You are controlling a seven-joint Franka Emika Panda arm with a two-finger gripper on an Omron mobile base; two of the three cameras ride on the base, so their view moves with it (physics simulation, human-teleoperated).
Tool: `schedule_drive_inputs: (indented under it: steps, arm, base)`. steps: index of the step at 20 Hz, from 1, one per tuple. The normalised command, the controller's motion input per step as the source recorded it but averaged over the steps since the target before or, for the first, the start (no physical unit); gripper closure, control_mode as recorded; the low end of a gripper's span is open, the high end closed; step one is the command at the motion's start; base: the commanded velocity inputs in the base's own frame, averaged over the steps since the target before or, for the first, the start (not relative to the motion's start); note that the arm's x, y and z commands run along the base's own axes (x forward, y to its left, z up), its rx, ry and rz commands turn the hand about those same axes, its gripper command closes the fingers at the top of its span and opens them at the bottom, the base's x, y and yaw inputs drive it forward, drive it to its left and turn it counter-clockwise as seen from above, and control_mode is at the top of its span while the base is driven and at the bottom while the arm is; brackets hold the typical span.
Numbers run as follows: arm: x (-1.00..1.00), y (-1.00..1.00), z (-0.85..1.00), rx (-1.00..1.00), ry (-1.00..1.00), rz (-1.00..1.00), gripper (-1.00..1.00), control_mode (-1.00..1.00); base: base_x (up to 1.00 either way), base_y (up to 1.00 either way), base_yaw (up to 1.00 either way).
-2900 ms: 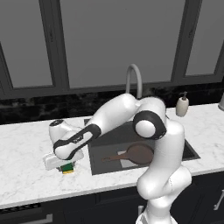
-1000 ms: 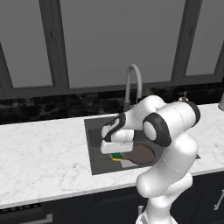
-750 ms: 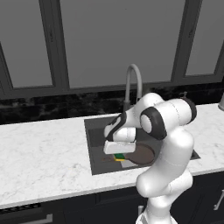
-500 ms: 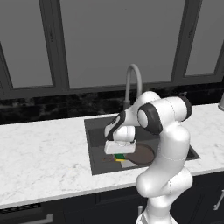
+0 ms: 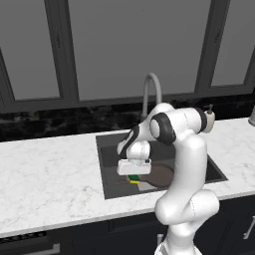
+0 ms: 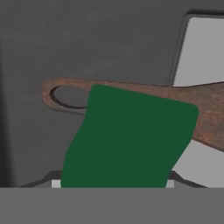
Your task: Pick the pan and sponge and place them into the sink. Then turn on the water.
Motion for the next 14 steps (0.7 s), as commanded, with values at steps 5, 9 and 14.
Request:
schedule_drive_inputs:
  steps: [5, 9, 14]
  arm:
    - [0.3, 0.02, -0.24, 0.0, 0.0, 0.04, 1.0, -1.0]
    - [0.15, 0.01, -0.19, -0.01, 0.0, 0.07, 1.0, -1.0]
    - [0.0, 0.0, -0.15, -0.04, 0.0, 0.01, -1.0, -1.0]
  base:
    - [0.0, 0.0, 0.0]
    - [0.0, 0.0, 0.0]
    - [0.0, 0.0, 0.0]
